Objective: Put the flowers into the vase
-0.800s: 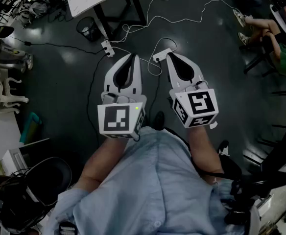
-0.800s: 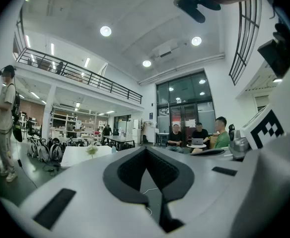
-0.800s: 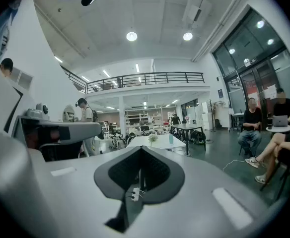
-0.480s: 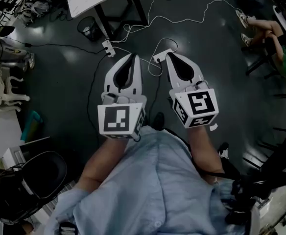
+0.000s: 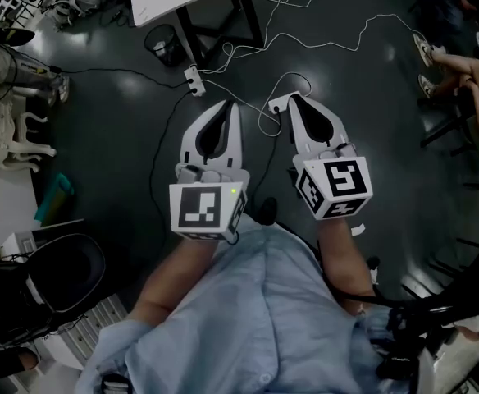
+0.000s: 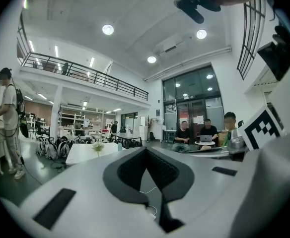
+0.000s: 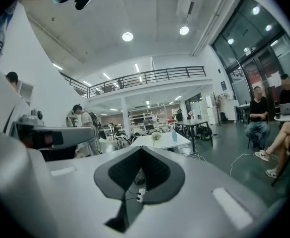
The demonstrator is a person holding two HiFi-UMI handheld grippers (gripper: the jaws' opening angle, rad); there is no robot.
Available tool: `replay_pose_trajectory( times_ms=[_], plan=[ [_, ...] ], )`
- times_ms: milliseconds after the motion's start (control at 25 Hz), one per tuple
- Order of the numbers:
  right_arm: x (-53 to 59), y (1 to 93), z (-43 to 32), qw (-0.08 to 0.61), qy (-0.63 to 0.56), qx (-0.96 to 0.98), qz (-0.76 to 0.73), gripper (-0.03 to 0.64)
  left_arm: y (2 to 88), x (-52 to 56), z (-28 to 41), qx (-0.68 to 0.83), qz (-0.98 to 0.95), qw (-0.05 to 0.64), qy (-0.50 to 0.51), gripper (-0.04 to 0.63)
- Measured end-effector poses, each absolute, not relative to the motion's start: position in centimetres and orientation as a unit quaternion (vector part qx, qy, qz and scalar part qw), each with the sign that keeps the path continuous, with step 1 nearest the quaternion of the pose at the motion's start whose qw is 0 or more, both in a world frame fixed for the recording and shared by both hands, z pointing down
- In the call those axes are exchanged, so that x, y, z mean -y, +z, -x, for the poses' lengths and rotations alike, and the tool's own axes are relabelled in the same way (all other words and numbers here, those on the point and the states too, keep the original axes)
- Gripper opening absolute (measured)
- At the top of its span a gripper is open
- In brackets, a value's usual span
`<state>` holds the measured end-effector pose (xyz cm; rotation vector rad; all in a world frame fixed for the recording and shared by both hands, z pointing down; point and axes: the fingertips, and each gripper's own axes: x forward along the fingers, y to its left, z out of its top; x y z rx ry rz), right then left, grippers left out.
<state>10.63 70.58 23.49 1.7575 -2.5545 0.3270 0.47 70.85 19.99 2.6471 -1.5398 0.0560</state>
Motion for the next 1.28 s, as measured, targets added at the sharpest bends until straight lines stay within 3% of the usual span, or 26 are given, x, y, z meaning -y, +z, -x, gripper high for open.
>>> replay_pose_trajectory(
  times_ms=[960,1280],
  plan=[
    [-42.3,25.3,-2.3,0.029,0.123,0.824,-0.553,0.002,22.2,-42.9,8.5,0.509,-0.858,0.066,0.014,0.005],
    [-37.9,23.5,-2.8,0.024,0.111,0.815,-0.568,0.002,22.5,-38.1,8.0,0.492,-0.868,0.072,0.01,0.005]
  ],
)
